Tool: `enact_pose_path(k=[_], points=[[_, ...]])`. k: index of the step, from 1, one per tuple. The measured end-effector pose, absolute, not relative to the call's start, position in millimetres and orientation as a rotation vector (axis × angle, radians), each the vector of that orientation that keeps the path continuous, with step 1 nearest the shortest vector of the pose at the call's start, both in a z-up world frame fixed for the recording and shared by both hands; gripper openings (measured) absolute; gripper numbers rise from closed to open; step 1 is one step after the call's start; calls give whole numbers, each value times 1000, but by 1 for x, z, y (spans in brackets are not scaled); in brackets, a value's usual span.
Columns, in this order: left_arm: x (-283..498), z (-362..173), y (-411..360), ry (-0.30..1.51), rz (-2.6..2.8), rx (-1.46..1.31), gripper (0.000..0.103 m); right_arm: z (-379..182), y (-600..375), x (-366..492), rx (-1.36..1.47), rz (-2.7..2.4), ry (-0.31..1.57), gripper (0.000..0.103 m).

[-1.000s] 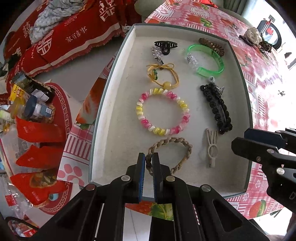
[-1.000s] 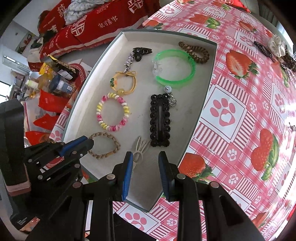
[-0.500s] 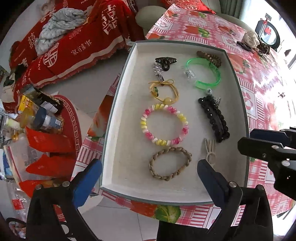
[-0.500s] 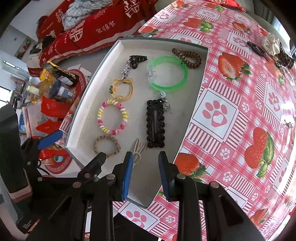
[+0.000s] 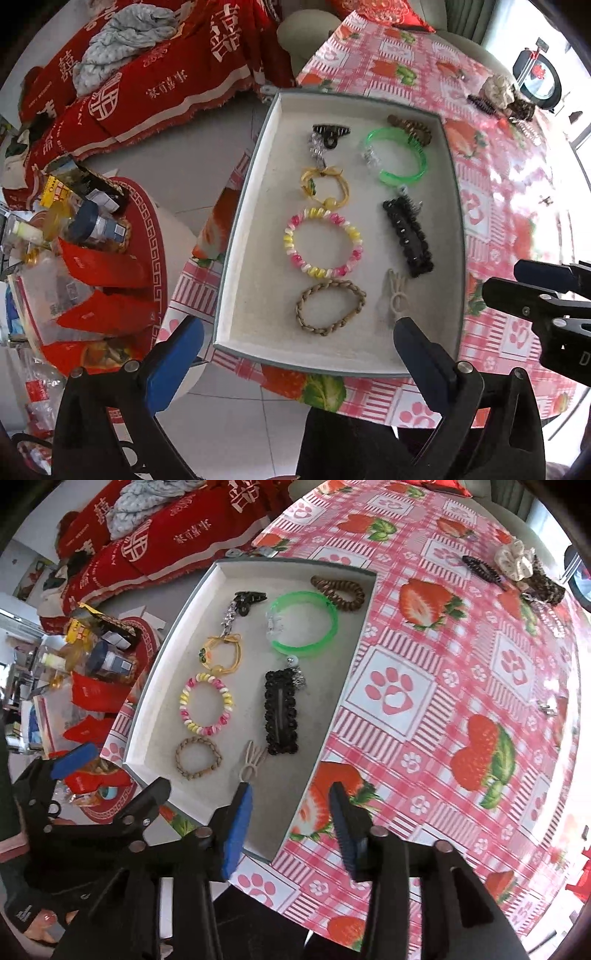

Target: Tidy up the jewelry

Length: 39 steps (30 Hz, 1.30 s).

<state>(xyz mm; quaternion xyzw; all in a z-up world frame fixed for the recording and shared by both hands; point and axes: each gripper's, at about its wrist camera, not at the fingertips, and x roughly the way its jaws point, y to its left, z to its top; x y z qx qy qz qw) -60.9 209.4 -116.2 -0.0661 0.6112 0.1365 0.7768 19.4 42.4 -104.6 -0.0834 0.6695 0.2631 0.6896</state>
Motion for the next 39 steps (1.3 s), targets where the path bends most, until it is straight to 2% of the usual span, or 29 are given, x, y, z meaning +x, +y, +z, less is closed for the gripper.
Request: enact_pose_path(k=[1,5,7,8,14,18,39], points=[[-61,-110,210,1316,294,-145,103,-100,42,20,-187,585,1493,60],[-63,-86,209,1293,290,-154,103,-77,38,22,-185,569,1464,67],[-64,-73,209,1275,294,-154,103,-64,37,23,-190,565,1449,78],[-65,-66,209,1266,295,-155,103,-57,37,23,-191,566,1440,80],[-69,-43,209,1256,281,-166,103,-28,39,19,-208,558,1401,81],[-73,-33,209,1249,274,-166,103,-12,41,13,-227,554,1367,103],[-85,-2,217,1178,313,-160,103,20,44,5,-242,515,1280,103]])
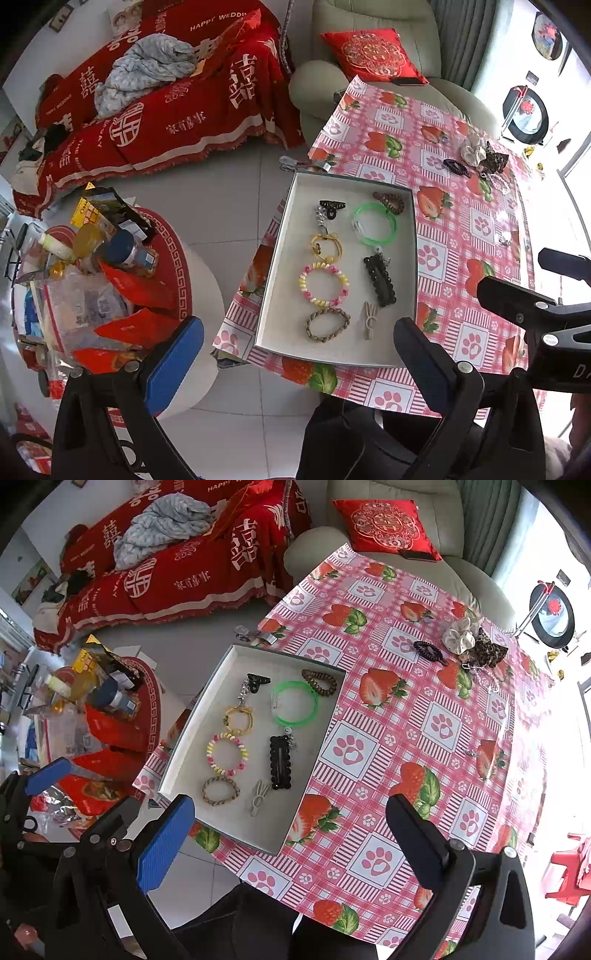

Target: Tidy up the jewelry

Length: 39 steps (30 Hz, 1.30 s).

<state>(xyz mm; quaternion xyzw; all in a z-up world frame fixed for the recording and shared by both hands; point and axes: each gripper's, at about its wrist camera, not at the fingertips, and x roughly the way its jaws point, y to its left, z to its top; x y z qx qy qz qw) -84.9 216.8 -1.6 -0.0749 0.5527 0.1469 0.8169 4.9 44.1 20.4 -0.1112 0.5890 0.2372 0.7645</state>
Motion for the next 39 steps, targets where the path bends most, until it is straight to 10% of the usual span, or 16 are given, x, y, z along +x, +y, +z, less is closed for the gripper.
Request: enact_pose_path(k=[39], points=[[-81,0,215,1177,317,-148,103,26,47,7,-238,523,1279,103]])
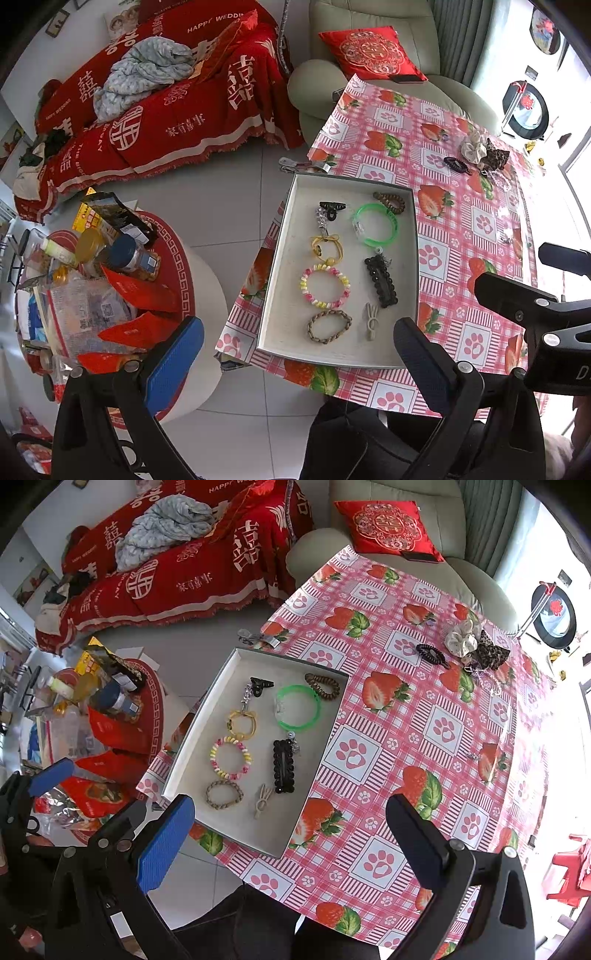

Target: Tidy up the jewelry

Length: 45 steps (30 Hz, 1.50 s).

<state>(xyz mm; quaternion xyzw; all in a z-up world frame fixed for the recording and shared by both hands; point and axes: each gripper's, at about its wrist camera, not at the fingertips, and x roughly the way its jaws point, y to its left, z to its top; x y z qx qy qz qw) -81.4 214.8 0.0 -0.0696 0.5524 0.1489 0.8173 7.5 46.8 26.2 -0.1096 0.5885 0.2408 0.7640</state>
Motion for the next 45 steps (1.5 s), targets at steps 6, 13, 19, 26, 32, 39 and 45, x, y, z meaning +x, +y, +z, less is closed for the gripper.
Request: enact_pose_path(k=[6,13,19,26,32,39,45], points=[[-81,0,214,1178,319,-150,103,26,47,8,-236,522,1281,103],[-82,0,215,1178,319,-148,103,26,46,8,-238,526,1280,103],[-81,1,214,1177,320,-148,103,26,46,7,-238,525,1278,103],[-82,1,213,1177,319,-146,103,26,45,7,-238,527,1278,103],[-82,1,213,1176,321,-144,103,26,45,6,-235,527,1277,103],[-85,1,214,1179,322,-149,103,27,45,5,-235,528,1276,103],[-91,5,214,1154,337,-129,103,26,44,5,-233,528,1278,103]])
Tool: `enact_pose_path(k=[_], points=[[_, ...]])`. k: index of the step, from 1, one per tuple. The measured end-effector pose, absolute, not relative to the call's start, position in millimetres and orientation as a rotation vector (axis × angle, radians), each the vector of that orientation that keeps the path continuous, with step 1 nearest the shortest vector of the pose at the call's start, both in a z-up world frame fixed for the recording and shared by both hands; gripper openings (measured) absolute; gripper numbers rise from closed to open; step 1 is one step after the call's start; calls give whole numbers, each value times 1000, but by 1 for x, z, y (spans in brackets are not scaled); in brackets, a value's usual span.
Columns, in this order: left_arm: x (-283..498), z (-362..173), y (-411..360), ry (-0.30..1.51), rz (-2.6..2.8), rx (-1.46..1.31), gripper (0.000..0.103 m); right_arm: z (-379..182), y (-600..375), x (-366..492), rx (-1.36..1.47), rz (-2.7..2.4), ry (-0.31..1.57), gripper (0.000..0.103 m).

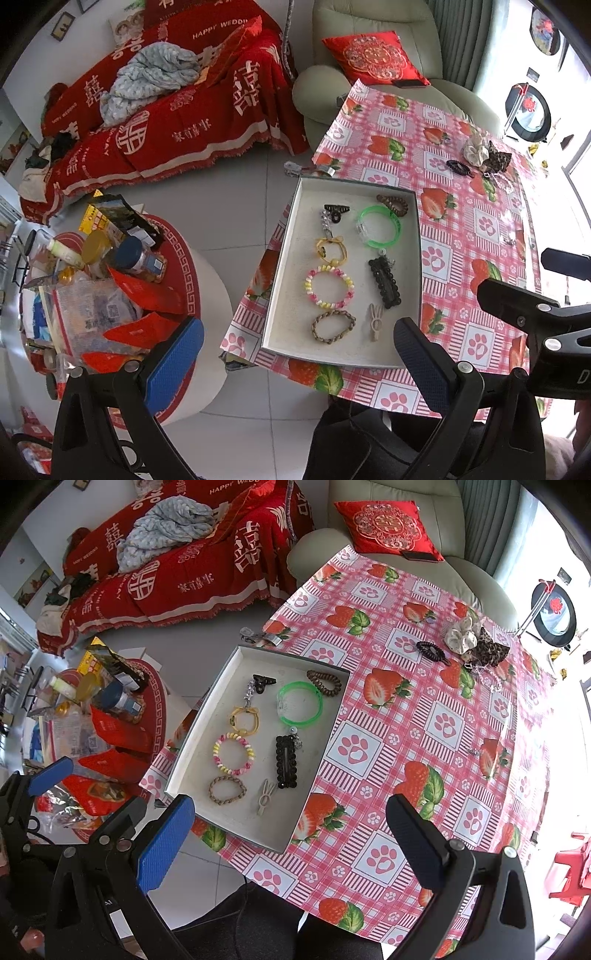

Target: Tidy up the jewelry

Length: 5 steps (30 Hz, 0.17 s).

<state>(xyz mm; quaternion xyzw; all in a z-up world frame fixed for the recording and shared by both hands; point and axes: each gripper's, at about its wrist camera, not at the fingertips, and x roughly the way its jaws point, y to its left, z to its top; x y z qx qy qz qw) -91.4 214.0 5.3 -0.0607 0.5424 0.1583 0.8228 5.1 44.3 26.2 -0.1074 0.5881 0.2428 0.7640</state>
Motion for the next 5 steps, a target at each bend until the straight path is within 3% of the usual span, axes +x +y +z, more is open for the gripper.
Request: enact_pose_path(k=[5], points=[[-89,3,215,1167,333,-127,103,27,46,3,-230,528,1280,103]])
